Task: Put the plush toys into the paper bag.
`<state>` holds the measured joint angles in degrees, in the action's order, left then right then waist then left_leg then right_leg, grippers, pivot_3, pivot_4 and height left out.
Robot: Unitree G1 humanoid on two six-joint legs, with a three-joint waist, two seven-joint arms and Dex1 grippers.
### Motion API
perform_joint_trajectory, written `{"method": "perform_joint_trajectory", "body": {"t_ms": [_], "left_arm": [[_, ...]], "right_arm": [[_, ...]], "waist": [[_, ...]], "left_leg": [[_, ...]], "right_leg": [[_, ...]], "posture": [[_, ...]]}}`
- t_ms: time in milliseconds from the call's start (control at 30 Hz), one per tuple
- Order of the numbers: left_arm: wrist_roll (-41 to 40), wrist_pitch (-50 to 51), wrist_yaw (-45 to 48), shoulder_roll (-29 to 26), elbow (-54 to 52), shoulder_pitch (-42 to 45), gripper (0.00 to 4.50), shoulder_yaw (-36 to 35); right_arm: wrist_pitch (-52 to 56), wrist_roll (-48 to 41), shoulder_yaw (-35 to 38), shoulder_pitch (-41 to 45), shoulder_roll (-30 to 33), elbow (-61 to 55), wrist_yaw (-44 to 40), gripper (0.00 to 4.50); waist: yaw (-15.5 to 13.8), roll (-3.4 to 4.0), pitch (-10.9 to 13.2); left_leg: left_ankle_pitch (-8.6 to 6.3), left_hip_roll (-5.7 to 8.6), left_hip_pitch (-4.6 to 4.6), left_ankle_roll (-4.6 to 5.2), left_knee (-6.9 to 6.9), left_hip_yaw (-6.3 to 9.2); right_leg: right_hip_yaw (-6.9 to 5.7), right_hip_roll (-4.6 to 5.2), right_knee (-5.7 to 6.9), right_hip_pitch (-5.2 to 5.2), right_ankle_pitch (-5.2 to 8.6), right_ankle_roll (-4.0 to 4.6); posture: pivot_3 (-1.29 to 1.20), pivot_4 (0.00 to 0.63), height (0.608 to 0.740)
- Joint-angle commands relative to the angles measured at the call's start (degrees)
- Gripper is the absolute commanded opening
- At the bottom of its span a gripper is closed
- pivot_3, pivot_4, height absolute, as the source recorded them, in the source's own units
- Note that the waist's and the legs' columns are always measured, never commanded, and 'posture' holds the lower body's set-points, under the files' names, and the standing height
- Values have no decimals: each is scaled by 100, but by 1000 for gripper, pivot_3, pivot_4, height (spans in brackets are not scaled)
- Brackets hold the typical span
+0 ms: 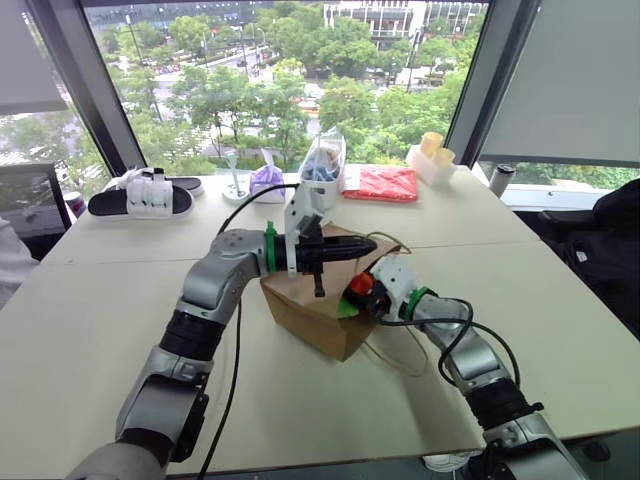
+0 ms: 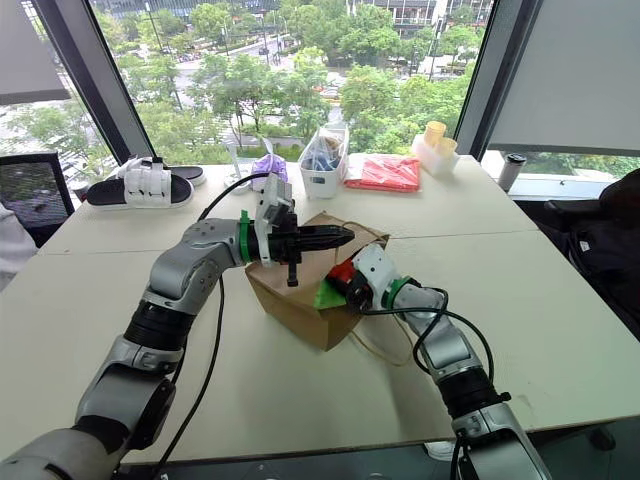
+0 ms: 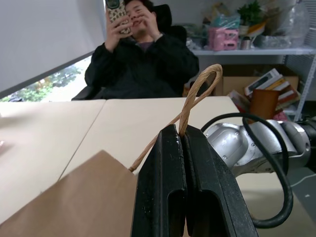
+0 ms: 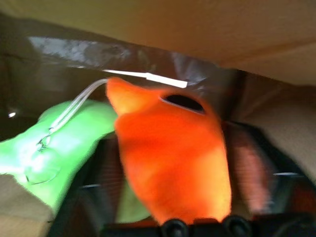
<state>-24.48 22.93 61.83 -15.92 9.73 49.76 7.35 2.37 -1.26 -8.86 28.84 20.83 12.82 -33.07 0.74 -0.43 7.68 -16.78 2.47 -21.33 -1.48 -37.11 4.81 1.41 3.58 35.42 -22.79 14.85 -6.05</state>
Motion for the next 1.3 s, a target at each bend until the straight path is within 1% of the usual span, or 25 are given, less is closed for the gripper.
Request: {"method": "perform_joint_trajectory", "body": {"t_ms": [33,200,300,367,500,667,767,833,967,1133,1300], "left_arm": [[32,-275,-241,104,176,224,0,-233],[22,-365,-221,123,297,255,0,-186],[44,-412,-192,109,345,243,0,-161],[51,-438,-174,98,382,242,0,-156],[68,-511,-138,93,452,239,0,-123],[98,-617,-93,121,533,228,0,-82],[162,-721,-58,171,605,218,0,-47],[219,-785,-7,202,621,202,0,10],[308,-869,88,257,611,137,0,125],[341,-881,113,312,600,113,0,149],[287,-758,77,315,523,143,0,57]], "right_arm": [[23,-84,268,-180,-17,-457,201,4489],[546,-622,696,-765,-141,-1241,317,4489],[1139,-1197,1104,-1250,-101,-2144,334,4489],[1528,-1492,1311,-1492,-30,-2645,359,4489],[2457,-2154,2003,-2143,276,-3710,497,4489],[2961,-2342,2417,-3050,772,-4361,414,4489],[3368,-2616,2540,-3598,903,-4554,332,4489],[3510,-2766,2645,-3669,731,-4483,533,4489],[3523,-2655,2539,-3792,630,-4371,678,4489],[3634,-2775,2423,-3725,454,-4338,804,4489],[3812,-2733,2186,-3450,294,-3979,997,4489]], "waist": [[-4,0,0],[1,0,0],[-2,0,0],[-8,0,0],[-25,0,0],[-20,0,0],[-19,-1,0],[-9,-1,0],[-14,-1,0],[-15,-1,0],[-14,-1,0]], "left_leg": [[0,0,0,0,-1,1],[0,1,-2,0,1,0],[-1,1,-3,1,0,-1],[-10,1,-2,18,1,0],[-17,3,-3,30,-1,3],[-19,2,-1,34,0,2],[-20,1,0,35,0,1],[-20,0,2,36,-1,1],[-20,-1,5,36,-3,-2],[-20,-1,5,36,-2,-1],[-20,-1,5,36,-3,-1]], "right_leg": [[0,0,-1,1,0,0],[0,0,0,-1,0,0],[2,1,1,-2,0,0],[1,1,0,-1,0,0],[1,2,-1,3,0,0],[1,1,-7,5,0,0],[1,0,-10,8,0,-1],[1,-1,-12,12,0,-1],[2,-1,-11,14,0,-1],[1,-2,-11,13,1,-1],[1,-2,-11,14,1,-1]], "posture": [[0,150,740],[0,150,740],[0,150,740],[0,150,740],[0,150,740],[0,150,740],[0,150,740],[0,150,740],[0,150,740],[0,150,740],[0,150,740]]}}
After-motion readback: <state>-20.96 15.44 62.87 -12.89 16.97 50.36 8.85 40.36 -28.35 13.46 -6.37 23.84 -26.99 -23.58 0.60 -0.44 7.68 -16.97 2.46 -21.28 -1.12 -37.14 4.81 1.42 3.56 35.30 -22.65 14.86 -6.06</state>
